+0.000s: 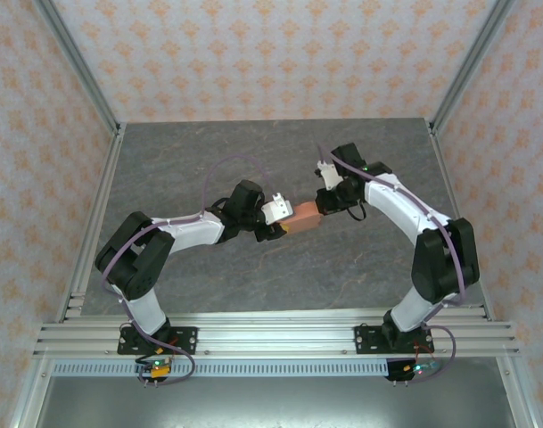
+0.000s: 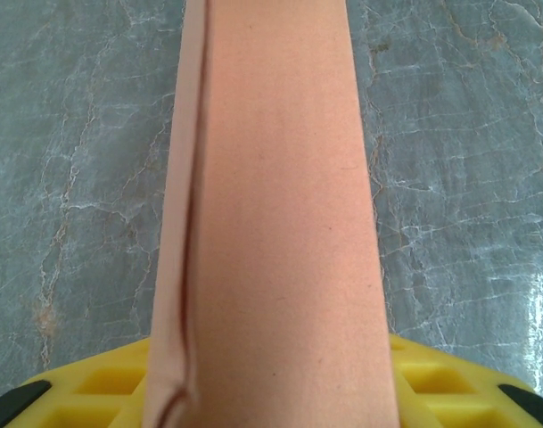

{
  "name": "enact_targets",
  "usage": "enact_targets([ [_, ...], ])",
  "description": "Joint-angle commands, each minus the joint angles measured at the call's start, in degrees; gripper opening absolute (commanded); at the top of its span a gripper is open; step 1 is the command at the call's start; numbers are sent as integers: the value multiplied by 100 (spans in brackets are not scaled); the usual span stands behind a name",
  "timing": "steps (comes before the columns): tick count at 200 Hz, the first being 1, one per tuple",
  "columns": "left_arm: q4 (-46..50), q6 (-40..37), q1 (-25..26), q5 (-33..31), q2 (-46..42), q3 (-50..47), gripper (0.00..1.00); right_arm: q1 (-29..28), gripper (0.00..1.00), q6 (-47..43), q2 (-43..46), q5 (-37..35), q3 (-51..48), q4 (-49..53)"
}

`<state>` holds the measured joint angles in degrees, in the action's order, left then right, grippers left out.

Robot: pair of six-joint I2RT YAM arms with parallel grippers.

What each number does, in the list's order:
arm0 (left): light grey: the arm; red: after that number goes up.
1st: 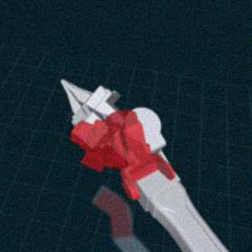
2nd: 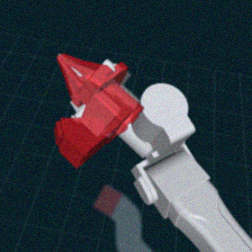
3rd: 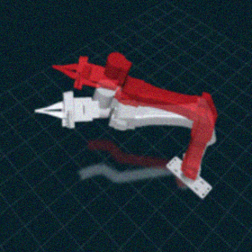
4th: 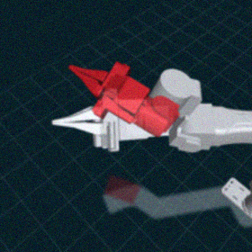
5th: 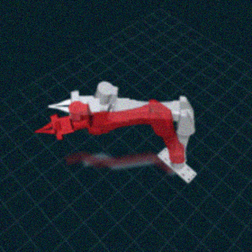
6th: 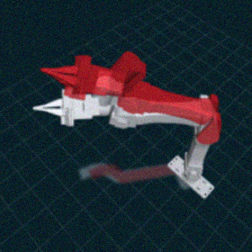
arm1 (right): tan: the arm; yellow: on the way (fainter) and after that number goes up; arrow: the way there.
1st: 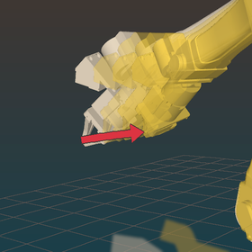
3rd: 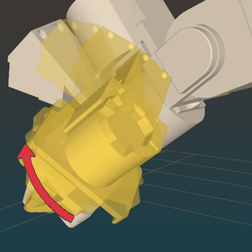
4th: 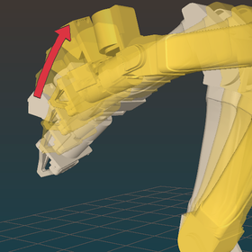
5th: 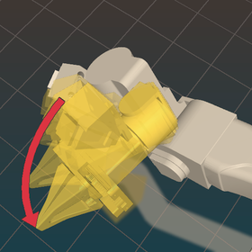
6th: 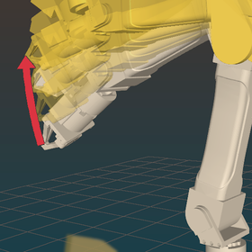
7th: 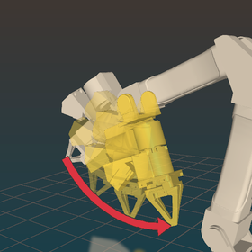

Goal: Fold the paper box

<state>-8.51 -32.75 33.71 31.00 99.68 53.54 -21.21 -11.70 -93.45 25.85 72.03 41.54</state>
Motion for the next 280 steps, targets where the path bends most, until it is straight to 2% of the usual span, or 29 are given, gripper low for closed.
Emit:
enact_targets([
  [1, 142, -232, 109, 195, 157, 146, 45, -174, 14, -314, 24, 496, -444, -188],
  [32, 200, -266, 105, 229, 170, 177, 45, -166, 28, -195, 306, 308, -689, -421],
  [74, 249, -336, 109, 291, 168, 184, 45, -145, 47, 103, 1121, 261, -858, -571],
  [112, 425, -525, 92, 357, 175, 243, 46, -64, 50, 141, 1489, 185, -962, -691],
  [129, 671, -776, 11, 665, 143, 297, 46, 28, 50, -1038, 1472, 607, -981, -451],
  [140, 820, -893, -47, 843, 123, 347, 47, 39, 50, -1824, 1489, 501, -1072, -402],
  [153, 965, -1010, -99, 944, 108, 403, 47, 59, 53, -2123, 1509, 128, -1078, -514],
  [167, 1016, -1010, -111, 936, 98, 418, 47, 103, 57, -2463, 1590, 137, -1041, -568],
  [181, 1043, -1033, -125, 940, 96, 397, 47, 127, 62, -3276, 1712, 603, -1048, -465],
  [191, 1011, -1043, -127, 950, 115, 370, 47, 122, 63, -4189, 1805, 1144, -1136, -294],
  [202, 982, -1034, -128, 976, 132, 364, 47, 102, 97, -4836, 1914, 1719, -1344, -359],
  [205, 983, -1033, -126, 984, 140, 368, 47, 89, 100, -4936, 1944, 1811, -1381, -375],
  [229, 1022, -1065, -127, 1022, 177, 379, 46, 40, 99, -5541, 2201, 1904, -1667, -837],
  [249, 989, -1071, -126, 945, 175, 373, 46, -9, 99, -5602, 2398, 1640, -2009, -1617],
  [263, 935, -1046, -127, 942, 184, 358, 46, -89, 100, -5739, 2151, 1197, -1890, -1529],
  [280, 913, -1039, -128, 951, 211, 367, 46, -168, 95, -6073, 1798, 949, -1743, -1352],
])
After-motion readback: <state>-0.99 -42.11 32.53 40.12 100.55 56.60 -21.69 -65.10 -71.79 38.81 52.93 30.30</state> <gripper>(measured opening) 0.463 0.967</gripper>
